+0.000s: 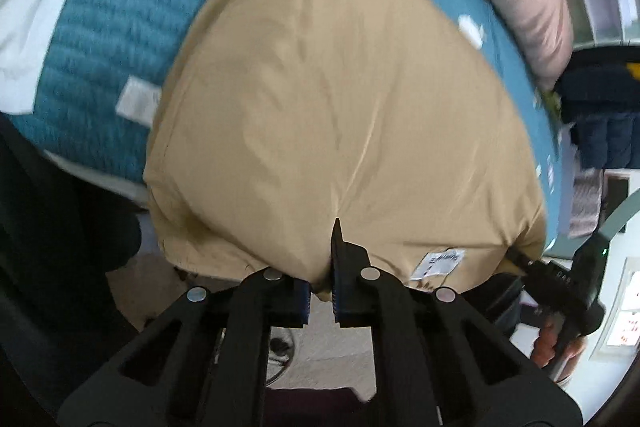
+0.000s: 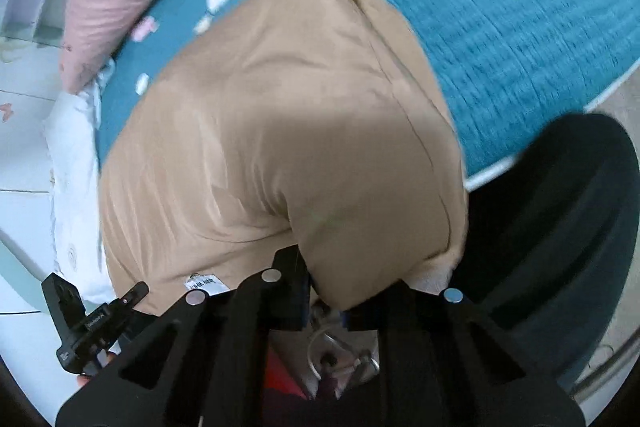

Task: Fold large clothes
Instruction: 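Lift the hem with both grippers and fold it over toward the collar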

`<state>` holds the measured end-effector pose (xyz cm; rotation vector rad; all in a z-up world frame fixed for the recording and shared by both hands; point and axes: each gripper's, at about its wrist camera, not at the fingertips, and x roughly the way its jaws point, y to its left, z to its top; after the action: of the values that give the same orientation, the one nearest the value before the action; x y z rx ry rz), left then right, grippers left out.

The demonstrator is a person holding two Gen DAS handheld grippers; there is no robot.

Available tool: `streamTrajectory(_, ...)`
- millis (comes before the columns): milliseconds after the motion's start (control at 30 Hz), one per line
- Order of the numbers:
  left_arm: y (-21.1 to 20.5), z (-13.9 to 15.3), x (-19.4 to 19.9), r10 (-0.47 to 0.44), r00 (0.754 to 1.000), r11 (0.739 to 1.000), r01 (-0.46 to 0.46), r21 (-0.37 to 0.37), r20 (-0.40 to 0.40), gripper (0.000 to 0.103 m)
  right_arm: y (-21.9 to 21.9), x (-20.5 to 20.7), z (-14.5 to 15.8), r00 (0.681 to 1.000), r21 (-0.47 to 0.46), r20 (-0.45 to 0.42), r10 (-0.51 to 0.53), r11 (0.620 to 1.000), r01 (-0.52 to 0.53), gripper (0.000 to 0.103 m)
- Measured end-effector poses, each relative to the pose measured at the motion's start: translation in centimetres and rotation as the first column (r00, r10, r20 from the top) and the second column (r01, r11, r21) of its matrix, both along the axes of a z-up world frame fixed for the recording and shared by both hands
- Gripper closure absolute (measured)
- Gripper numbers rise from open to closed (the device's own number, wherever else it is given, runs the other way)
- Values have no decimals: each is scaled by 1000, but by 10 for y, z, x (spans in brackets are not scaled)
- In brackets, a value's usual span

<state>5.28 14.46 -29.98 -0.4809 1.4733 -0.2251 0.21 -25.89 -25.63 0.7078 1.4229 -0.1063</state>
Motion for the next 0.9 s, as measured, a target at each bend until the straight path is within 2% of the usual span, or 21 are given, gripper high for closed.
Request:
streamTrajectory(100,5,-28,1,52,996,999,-53,-12,-70,96,5,-11,-34,998,-7,-61,30,1000,-31,91)
streamTrajectory(133,7,-30,2,61,995,998,-62,-7,-76,93,7,-14,-45,996,1,-82,27,1000,-27,85)
streamTrajectory(167,10,-28,3,61,995,998,-60,8,-76,90,8,-15,-48,995,-1,-98,27,1000,-27,84)
streamTrajectory(200,15,-23,0,51,997,999,-49,22,-66,85,9,-17,-46,995,-9,-98,30,999,-31,81)
streamTrajectory(267,16,-7,-1,34,999,998,-32,51,-25,73,9,-19,-34,997,-10,-68,43,999,-44,69)
streamTrajectory(300,19,3,-2,30,999,996,-31,78,9,67,5,-21,-23,998,-12,-44,35,999,-35,59)
streamTrajectory(367,22,17,-2,21,998,996,-25,89,52,67,-6,-24,-3,1000,-33,-8,13,999,-13,47)
streamTrajectory(400,27,22,-3,25,998,997,-30,77,59,62,-13,-26,6,1000,-53,1,-3,999,3,40)
streamTrajectory(500,43,18,3,86,995,995,-88,55,46,60,-44,-31,26,995,-91,47,-90,991,94,32)
streamTrajectory(567,52,8,10,135,991,990,-135,33,18,60,-61,-27,21,990,-103,41,-134,985,138,32)
streamTrajectory(600,51,5,13,153,988,988,-154,15,15,63,-69,-27,16,988,-100,29,-151,983,153,32)
streamTrajectory(633,53,0,13,170,985,985,-170,1,10,82,-70,-24,10,988,-86,14,-157,984,158,38)
streamTrajectory(667,55,-7,11,183,983,983,-183,-10,-6,91,-67,-16,2,990,-53,-4,-142,989,142,48)
streamTrajectory(700,55,-10,11,193,981,981,-193,-19,-20,93,-59,-9,-4,992,-24,-7,-122,992,122,73)
streamTrajectory(733,55,-12,9,197,980,980,-198,-23,-30,95,-53,-3,-10,995,-24,-21,-98,995,97,80)
streamTrajectory(767,54,-11,7,188,982,982,-188,-24,-31,95,-51,0,-12,996,-72,-24,-90,993,88,83)
streamTrajectory(833,47,-9,4,141,990,990,-141,-18,-34,96,-52,0,-13,995,-105,-6,-97,990,96,86)
streamTrajectory(900,47,-10,2,117,993,993,-118,-10,-32,96,-61,-3,-23,988,-73,-30,-151,986,148,86)
